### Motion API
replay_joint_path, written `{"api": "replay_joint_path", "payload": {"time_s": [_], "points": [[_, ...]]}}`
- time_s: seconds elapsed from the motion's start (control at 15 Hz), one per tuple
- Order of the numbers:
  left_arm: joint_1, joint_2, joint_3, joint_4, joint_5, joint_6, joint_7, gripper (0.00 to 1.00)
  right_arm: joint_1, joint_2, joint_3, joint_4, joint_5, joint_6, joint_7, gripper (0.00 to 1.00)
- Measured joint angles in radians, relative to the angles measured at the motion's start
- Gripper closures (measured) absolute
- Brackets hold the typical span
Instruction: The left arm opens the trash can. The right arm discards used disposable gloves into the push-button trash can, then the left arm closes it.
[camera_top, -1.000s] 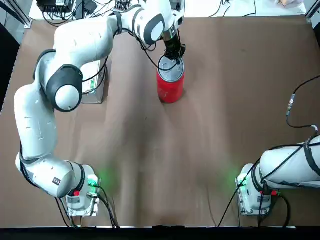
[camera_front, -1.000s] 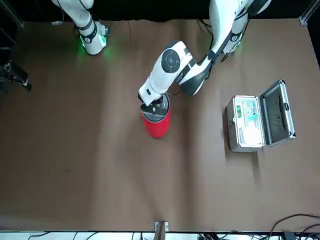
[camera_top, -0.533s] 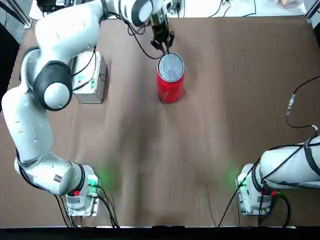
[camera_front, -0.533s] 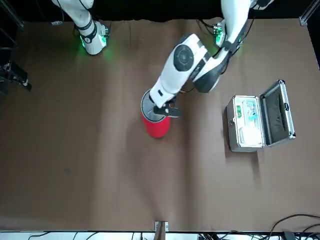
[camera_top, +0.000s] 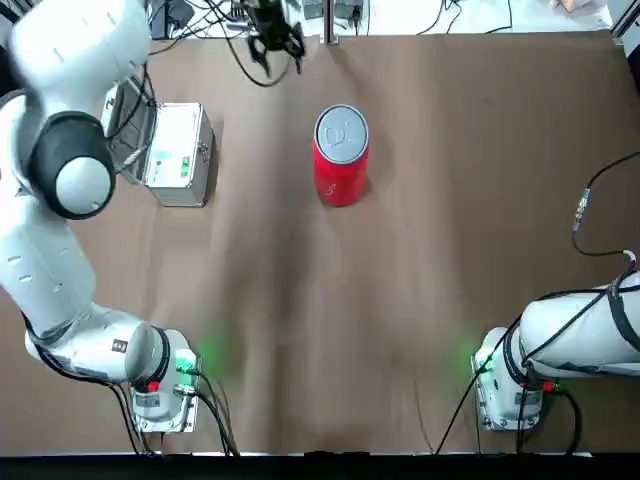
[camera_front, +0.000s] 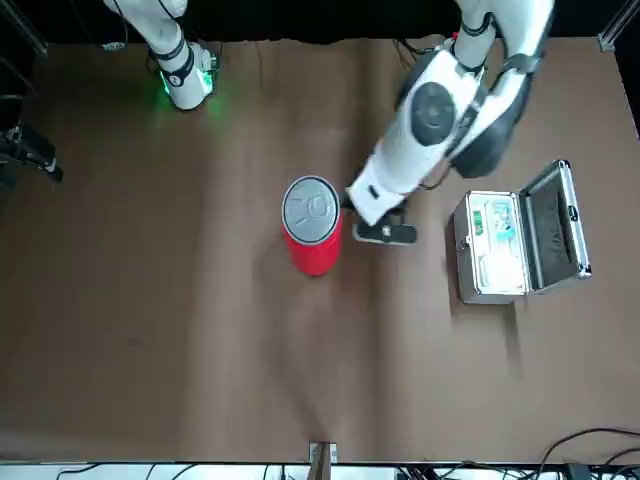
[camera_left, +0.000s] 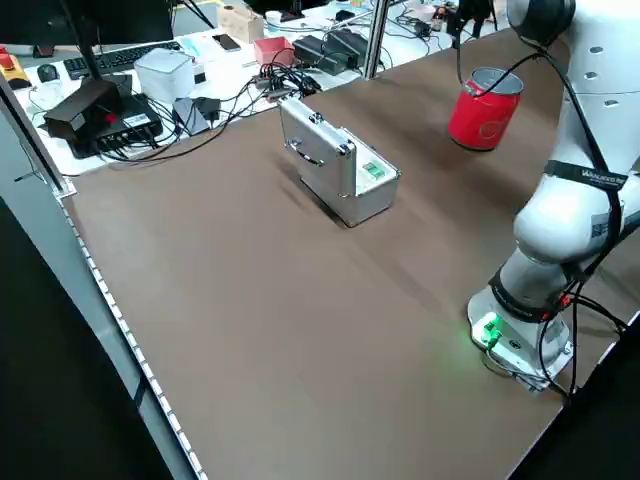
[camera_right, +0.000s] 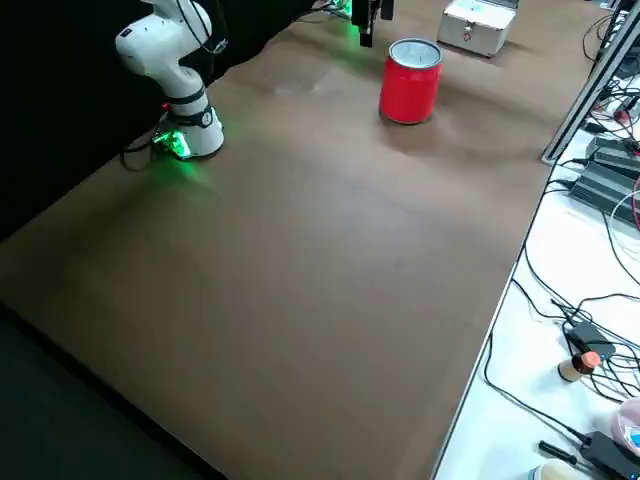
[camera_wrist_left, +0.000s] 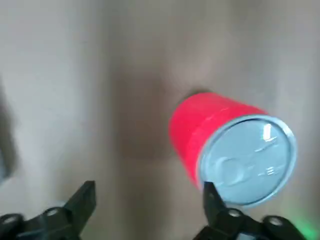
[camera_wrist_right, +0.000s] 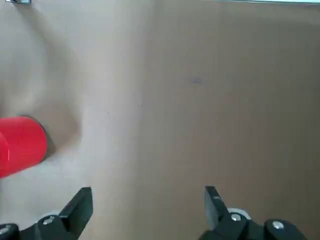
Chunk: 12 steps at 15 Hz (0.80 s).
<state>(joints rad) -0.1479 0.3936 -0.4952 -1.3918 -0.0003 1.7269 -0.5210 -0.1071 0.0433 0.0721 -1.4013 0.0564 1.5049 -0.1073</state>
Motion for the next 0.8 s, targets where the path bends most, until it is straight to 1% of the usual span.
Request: {"api": "replay_joint_path", "payload": {"time_s": [0.2,0.53,0.73,0.8], "points": [[0.086,-0.044,0.002,0.000,0.000,-0.082,0.137,0.00,0.000,0.000,0.000,0.000,0.000,0.000,0.000,0.01],[0.210,-0.068,0.004,0.005,0.001,-0.126,0.349,0.00,-0.001,0.000,-0.001,0.000,0.000,0.000,0.000,0.01],[0.264,-0.092,0.007,0.034,0.001,-0.171,0.477,0.00,-0.002,0.000,-0.001,0.000,0.000,0.000,0.000,0.01],[0.275,-0.112,0.020,0.046,0.001,-0.178,0.502,0.00,-0.002,0.000,-0.001,0.000,0.000,0.000,0.000,0.01]]}}
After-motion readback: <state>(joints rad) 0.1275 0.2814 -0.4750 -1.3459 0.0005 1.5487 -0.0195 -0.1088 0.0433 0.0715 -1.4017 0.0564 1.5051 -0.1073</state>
